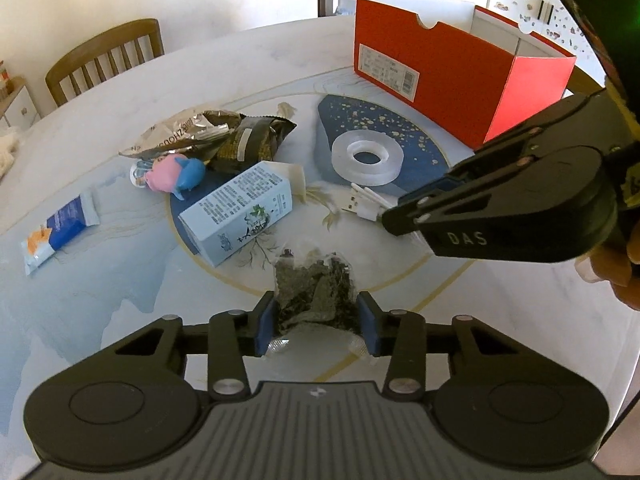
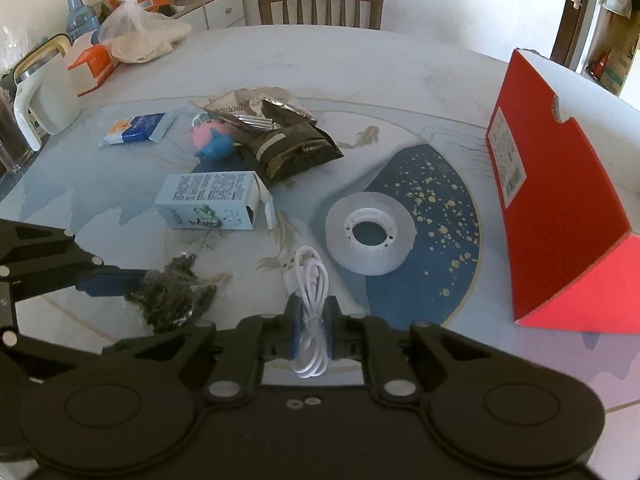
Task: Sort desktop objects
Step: 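Grasp the dark leaf bag with the left gripper while the right grasps the white cable, then carry the leaf bag and white cable toward the red shoebox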
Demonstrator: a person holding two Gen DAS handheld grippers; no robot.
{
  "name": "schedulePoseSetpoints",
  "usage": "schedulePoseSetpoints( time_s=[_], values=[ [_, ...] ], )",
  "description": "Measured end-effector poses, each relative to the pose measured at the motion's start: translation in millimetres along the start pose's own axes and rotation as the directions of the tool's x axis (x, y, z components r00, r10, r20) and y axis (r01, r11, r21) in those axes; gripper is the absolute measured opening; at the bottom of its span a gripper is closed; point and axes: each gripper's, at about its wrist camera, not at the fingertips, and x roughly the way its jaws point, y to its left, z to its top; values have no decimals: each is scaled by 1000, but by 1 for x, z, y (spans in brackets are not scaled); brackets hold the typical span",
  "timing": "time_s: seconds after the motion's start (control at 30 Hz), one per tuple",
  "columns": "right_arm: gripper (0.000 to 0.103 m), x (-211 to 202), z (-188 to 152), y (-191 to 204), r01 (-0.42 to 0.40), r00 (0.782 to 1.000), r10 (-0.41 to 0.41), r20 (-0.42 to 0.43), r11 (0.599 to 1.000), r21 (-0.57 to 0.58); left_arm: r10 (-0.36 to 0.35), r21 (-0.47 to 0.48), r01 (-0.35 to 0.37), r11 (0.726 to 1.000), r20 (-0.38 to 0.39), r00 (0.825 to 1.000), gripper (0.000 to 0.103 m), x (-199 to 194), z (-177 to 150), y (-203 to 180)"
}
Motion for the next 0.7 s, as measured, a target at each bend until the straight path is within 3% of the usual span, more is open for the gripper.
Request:
schedulePoseSetpoints(
  time_s=[0.7],
  values=[
    [10,-28,0,-2,-7,1000,6,15,999,37,-7,-9,7,1000,6,1000,40,-16,4,-1]
  ],
)
